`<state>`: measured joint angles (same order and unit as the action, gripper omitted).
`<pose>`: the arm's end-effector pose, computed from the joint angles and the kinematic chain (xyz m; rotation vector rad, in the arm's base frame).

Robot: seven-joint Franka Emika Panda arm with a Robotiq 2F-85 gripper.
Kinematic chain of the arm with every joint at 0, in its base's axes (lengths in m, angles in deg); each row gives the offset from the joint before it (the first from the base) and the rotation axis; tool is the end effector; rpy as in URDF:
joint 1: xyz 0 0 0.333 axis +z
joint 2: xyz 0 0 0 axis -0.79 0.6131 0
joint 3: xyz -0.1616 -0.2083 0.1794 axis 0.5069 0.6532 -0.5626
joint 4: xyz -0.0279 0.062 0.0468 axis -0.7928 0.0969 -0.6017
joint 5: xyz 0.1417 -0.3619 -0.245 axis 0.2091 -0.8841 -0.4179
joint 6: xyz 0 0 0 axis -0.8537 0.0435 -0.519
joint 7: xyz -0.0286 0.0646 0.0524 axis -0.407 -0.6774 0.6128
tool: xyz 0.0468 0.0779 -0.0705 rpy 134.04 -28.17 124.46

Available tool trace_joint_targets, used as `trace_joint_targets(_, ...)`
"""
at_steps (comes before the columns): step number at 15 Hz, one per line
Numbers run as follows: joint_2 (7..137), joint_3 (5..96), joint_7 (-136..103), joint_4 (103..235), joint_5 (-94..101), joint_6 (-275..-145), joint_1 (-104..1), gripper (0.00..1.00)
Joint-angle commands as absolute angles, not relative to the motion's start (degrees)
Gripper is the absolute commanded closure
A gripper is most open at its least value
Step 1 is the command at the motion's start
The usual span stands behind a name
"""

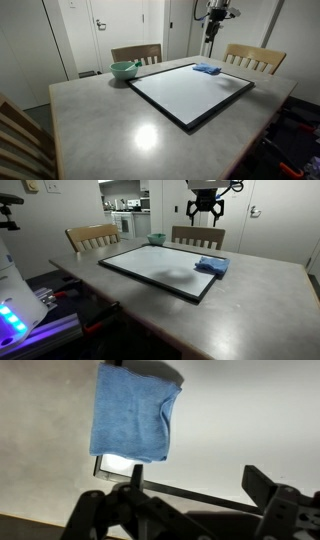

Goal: Use the blue cloth to wipe the whiteboard

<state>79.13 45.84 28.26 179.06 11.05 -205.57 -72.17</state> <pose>0.6738 -0.2317 0.2855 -3.0772 -0.5035 -0.1556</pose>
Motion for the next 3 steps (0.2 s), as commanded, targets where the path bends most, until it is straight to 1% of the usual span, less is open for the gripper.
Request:
trace_joint_targets(1,78.24,46.34,32.87,177.88,15.50,-198.49,-72.67,0.00)
trace_joint_targets(3,78.39,46.76,34.33,177.30,17.28,-196.40,-72.60,0.00)
